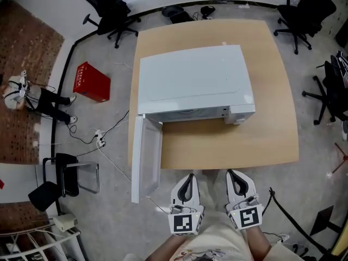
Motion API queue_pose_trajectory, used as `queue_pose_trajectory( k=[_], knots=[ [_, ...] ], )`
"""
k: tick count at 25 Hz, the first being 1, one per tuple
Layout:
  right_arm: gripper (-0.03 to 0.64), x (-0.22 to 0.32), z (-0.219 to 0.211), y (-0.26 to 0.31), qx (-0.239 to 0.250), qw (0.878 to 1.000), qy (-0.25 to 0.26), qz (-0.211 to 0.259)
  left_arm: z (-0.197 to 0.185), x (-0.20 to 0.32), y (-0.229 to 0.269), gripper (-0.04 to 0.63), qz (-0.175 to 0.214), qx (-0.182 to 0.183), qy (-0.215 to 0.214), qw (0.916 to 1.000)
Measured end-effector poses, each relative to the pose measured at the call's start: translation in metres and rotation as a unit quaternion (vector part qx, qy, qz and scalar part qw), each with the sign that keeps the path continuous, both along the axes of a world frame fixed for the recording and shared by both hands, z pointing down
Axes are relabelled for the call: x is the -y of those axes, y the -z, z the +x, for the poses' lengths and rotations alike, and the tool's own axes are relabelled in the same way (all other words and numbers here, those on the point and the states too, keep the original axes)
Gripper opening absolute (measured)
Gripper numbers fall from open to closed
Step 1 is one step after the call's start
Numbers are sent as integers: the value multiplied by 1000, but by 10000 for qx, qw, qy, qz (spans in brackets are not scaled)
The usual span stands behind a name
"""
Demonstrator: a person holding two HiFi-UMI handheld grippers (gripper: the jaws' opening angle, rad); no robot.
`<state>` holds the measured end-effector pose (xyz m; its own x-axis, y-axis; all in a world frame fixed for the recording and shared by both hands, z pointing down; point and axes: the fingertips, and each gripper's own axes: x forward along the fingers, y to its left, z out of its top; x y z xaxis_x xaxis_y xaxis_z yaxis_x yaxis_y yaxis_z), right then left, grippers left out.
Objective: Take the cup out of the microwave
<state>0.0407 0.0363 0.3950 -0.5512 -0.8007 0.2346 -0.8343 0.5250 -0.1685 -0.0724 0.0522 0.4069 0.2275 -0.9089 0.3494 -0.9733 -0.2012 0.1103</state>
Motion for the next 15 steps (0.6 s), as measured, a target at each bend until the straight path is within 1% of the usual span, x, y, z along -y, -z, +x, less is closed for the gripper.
queue_pose_trajectory(
  k=[2, 3, 6, 10, 13, 15],
  knots=[
    [8, 12, 1, -5, 11, 9999, -96, 39, 0, 15, -6, 11, 80, -93, -101, 9999],
    [8, 17, 1, -11, -35, 9999, -110, 22, 1, 23, -8, 62, 108, -120, -177, 9997],
    [8, 34, 5, -28, -151, 9997, -216, -21, 1, 46, -16, 165, 193, -115, -370, 9991],
    [8, 52, 10, -41, -243, 9989, -404, -54, -4, 78, -38, 193, 170, -180, -421, 9988],
    [8, 61, 7, -47, -270, 9983, -511, -104, -12, 106, -61, 250, 137, -181, -378, 9990],
    [8, 68, 2, -50, -228, 9979, -591, -102, -18, 125, -75, 311, 209, -88, -353, 9991]
  ],
)
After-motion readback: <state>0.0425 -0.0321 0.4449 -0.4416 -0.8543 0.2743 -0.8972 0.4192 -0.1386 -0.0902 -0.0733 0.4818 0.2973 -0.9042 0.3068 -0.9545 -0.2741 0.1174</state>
